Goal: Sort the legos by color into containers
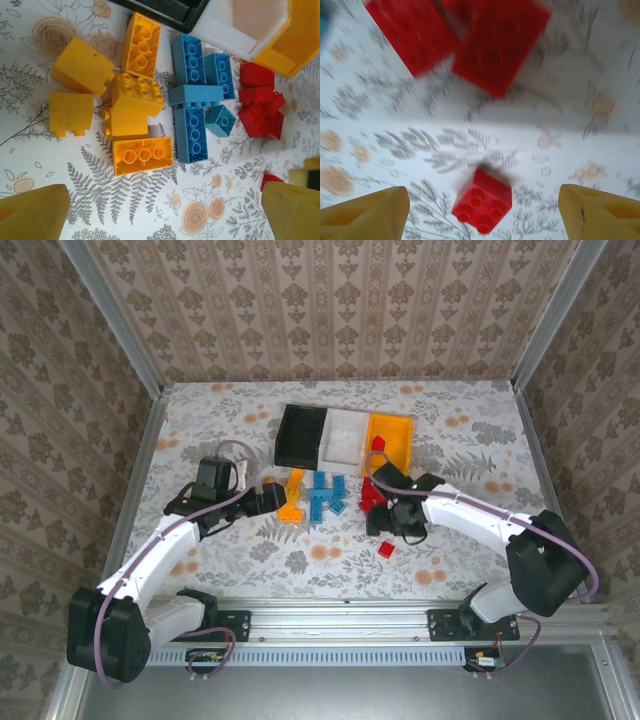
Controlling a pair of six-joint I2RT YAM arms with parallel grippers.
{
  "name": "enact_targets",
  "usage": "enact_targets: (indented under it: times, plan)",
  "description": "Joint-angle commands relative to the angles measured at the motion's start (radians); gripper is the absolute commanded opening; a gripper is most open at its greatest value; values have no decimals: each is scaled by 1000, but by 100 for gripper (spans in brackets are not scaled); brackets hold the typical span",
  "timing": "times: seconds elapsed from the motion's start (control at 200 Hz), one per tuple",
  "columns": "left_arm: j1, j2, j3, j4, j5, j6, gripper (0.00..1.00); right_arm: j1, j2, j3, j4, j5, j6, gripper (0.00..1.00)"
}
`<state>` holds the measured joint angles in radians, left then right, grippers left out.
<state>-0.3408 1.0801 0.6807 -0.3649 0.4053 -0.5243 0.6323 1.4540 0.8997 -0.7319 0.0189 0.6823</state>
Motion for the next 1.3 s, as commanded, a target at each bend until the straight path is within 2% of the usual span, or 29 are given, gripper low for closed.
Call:
enact_targets:
  times: [0.0,0.18,0.54,0.83,0.97,1.115,1.295]
  plan:
    - [-10,-2,-12,35,26,-33,100,25,-33,-55,26,27,98,80]
    - [-17,-17,-6,12,23,-33,100,62,38,-83,72,23,143,80]
    - [-17,-46,-5,-21,1,-22,100,69,94,-90,100,36,160,67]
    - [-17,-43,-3,-25,0,-13,100,61,101,-103,91,55,164,54]
    - [-17,-42,-4,-26,-2,-10,100,55,83,-113,84,58,164,43]
    - [-17,-42,-10,-21,-5,-8,100,47,60,-107,71,64,160,35]
    - [-17,-41,-16,-19,-6,-9,100,29,36,-74,59,68,146,33]
